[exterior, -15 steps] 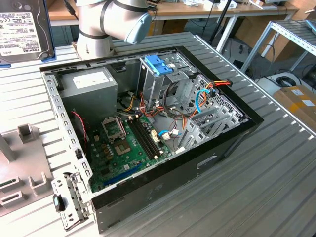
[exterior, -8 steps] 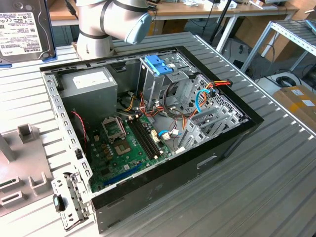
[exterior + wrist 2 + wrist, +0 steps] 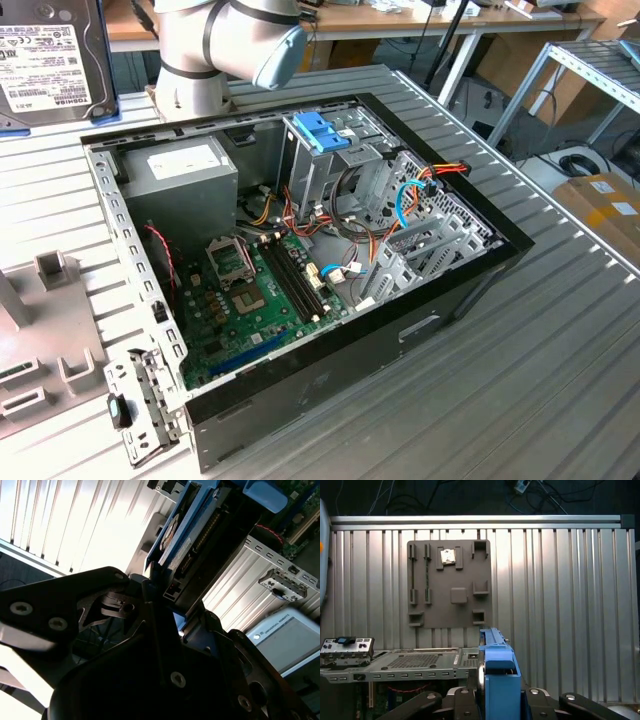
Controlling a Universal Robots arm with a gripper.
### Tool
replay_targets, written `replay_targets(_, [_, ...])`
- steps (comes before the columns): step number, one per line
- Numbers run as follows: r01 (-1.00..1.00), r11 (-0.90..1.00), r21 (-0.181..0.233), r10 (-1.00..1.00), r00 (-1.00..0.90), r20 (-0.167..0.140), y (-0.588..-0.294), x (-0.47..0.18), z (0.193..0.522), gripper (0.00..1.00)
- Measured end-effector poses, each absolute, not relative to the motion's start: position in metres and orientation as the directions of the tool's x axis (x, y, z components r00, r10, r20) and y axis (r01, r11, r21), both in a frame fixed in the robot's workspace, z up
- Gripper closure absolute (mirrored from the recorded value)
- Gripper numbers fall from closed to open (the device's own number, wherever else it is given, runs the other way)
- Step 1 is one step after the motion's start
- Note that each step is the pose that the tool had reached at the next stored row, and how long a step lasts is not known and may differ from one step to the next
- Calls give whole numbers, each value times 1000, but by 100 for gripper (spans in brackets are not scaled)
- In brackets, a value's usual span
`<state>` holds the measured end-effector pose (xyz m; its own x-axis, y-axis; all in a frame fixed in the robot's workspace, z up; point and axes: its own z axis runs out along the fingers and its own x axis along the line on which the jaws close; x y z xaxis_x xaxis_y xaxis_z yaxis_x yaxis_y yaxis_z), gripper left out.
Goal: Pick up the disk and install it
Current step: 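Pick up the disk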
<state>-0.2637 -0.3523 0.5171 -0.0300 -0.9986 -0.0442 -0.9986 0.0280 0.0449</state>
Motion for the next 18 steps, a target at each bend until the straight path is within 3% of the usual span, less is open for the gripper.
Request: replay_targets(18, [-999,28,45,-999,-30,-44,-352,-254,517,63])
